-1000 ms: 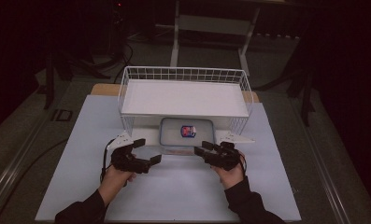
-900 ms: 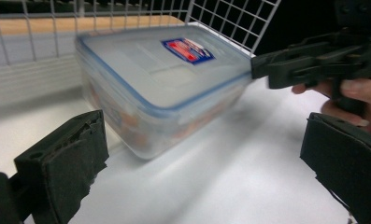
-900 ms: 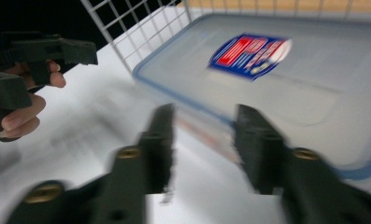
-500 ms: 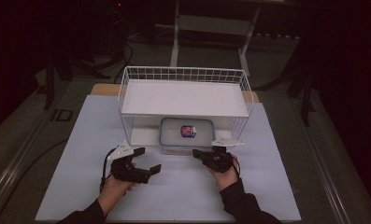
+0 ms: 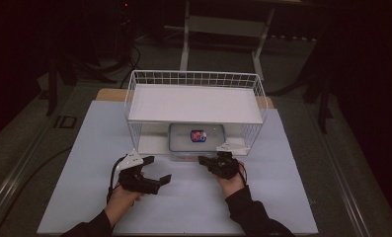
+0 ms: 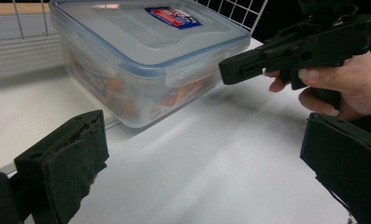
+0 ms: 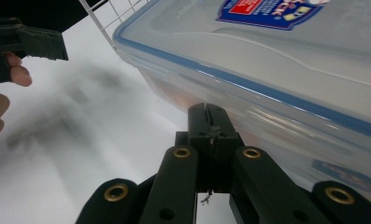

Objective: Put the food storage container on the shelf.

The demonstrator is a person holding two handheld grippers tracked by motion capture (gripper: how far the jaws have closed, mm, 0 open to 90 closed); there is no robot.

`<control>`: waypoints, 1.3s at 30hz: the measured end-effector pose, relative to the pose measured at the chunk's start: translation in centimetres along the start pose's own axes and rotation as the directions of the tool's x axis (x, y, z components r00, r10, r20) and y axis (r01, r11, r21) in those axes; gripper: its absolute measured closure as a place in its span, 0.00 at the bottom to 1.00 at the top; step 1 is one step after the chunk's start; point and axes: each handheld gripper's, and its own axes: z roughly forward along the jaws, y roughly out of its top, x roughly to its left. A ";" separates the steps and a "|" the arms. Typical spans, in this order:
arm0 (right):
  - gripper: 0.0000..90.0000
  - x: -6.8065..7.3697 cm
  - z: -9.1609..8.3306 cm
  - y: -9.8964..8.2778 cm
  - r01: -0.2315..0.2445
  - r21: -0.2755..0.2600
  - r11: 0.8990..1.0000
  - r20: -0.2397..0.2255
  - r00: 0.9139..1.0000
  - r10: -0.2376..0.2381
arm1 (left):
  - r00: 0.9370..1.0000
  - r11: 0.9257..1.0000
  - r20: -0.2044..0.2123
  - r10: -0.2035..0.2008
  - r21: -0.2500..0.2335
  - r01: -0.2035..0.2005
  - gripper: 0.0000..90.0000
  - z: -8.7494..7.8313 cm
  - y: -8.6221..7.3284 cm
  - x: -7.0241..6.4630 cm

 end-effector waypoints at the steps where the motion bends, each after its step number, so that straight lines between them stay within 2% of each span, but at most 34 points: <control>1: 1.00 0.0 0.2 0.1 0.005 0.002 1.000 0.004 1.000 -0.005 | 1.000 1.000 0.001 -0.002 -0.006 0.002 0.01 -0.1 0.0 0.0; 8: 1.00 -0.5 1.4 0.4 -0.014 0.006 1.000 0.019 1.000 0.014 | 1.000 1.000 0.000 0.004 -0.005 -0.004 0.01 -0.2 0.0 0.2; 19: 1.00 -1.3 2.8 1.6 -0.027 -0.017 1.000 0.056 0.998 0.028 | 1.000 1.000 0.001 0.014 0.003 -0.014 0.01 -0.3 -0.1 0.2; 26: 1.00 -2.1 3.4 2.1 -0.055 -0.030 0.998 0.071 0.996 0.057 | 1.000 1.000 0.012 0.018 0.016 -0.018 0.01 -0.2 -0.3 0.1; 28: 1.00 -2.3 3.7 2.3 -0.045 -0.035 0.998 0.077 0.996 0.048 | 1.000 1.000 0.013 0.021 0.019 -0.022 0.01 -0.2 -0.3 0.1; 30: 1.00 -2.6 3.8 2.4 -0.042 -0.043 0.998 0.079 0.996 0.045 | 1.000 1.000 0.015 0.018 0.020 -0.018 0.01 -0.2 -0.3 0.1; 33: 1.00 -2.9 3.9 2.6 -0.069 -0.048 0.996 0.065 0.995 0.072 | 1.000 1.000 0.016 0.016 0.024 -0.016 0.01 -0.3 -0.5 0.1; 36: 1.00 -2.7 4.0 2.6 -0.053 -0.042 0.998 0.072 0.996 0.056 | 1.000 0.999 0.015 0.014 0.028 -0.015 0.01 -0.2 -0.5 0.2; 39: 1.00 -2.6 4.1 2.7 -0.056 -0.043 0.997 0.069 0.996 0.059 | 1.000 1.000 0.015 0.014 0.026 -0.015 0.01 -0.2 -0.5 0.2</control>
